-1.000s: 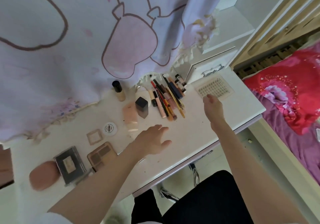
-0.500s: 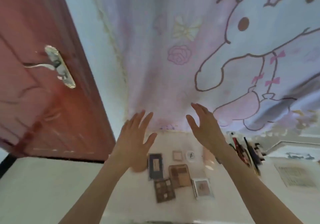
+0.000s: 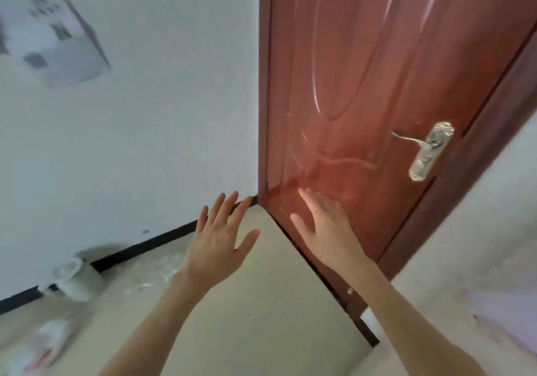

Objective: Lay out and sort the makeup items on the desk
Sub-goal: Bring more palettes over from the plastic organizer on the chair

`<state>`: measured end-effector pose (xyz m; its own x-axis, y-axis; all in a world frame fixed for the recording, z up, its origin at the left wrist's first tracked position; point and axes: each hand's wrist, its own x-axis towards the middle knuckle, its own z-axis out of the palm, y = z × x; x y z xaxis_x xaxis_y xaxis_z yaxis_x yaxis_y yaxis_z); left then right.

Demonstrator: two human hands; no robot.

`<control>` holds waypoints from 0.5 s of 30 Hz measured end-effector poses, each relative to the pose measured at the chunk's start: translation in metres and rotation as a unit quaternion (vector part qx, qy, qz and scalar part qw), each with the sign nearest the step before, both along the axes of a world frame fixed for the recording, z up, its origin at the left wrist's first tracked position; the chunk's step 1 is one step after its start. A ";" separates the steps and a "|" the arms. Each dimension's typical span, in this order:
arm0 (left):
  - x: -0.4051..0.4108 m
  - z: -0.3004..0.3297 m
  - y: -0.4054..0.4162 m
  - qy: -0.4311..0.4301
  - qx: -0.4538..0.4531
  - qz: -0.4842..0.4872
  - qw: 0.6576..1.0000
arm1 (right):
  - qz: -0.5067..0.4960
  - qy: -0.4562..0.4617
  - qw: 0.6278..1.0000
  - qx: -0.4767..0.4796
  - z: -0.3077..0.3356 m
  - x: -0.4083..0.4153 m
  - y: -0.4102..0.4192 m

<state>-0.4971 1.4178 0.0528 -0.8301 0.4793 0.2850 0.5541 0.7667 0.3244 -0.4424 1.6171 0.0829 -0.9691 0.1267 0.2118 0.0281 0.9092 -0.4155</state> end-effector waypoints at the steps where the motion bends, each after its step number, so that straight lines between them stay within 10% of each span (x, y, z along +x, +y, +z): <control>1: -0.003 -0.001 -0.029 0.000 0.001 0.040 0.999 | 0.036 0.003 0.999 0.002 0.000 -0.018 -0.024; 15: 0.044 -0.025 -0.327 -0.011 0.019 0.505 0.863 | 0.496 -0.024 0.867 0.045 -0.019 -0.166 -0.366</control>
<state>-0.4534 1.0907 0.0277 -0.8242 -0.5017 0.2628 -0.3982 0.8433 0.3610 -0.6082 1.2511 0.0635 -0.6000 -0.7886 0.1347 -0.7708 0.5249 -0.3609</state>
